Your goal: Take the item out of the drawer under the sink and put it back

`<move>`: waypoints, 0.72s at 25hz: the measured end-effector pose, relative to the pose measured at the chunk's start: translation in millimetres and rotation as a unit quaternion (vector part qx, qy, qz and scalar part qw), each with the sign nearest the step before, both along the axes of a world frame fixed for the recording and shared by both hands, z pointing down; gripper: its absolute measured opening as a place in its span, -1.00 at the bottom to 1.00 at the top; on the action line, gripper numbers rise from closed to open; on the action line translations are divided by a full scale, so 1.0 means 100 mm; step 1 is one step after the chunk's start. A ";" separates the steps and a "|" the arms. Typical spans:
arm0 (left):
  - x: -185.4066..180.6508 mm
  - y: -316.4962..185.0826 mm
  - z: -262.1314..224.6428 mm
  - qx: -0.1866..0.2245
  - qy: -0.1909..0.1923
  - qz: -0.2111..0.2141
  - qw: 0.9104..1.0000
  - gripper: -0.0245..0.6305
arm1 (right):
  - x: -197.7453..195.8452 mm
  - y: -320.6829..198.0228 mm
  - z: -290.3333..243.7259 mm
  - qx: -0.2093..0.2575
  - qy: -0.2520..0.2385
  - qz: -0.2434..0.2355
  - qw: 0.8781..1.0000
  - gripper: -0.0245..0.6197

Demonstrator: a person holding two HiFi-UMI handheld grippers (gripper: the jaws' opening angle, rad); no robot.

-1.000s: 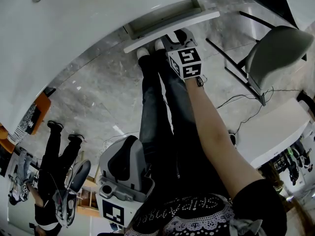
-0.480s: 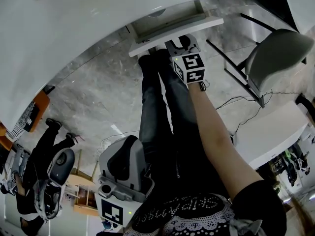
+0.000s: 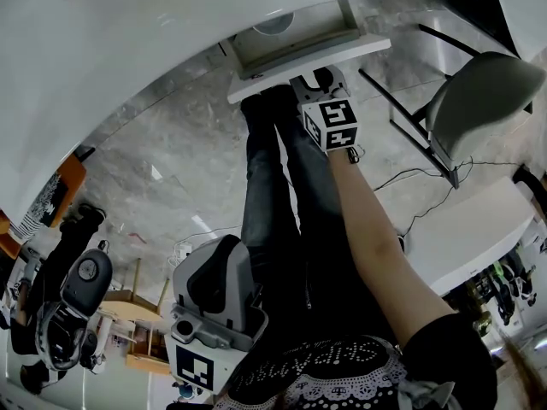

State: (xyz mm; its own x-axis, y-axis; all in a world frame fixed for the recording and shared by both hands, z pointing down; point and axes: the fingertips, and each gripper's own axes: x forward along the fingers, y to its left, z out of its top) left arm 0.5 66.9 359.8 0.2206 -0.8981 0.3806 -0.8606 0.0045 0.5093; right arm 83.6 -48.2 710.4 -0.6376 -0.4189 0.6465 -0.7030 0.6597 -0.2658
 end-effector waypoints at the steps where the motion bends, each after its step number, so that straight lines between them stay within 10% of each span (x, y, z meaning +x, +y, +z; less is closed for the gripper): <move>1: 0.00 0.00 0.00 0.000 0.000 0.000 1.000 -0.91 | 0.01 0.02 0.00 -0.001 0.000 0.000 1.000 -0.47; 18: -0.05 -0.06 -0.01 -0.001 0.002 -0.004 1.000 -0.91 | 0.03 0.04 -0.01 -0.005 -0.003 -0.001 1.000 -0.47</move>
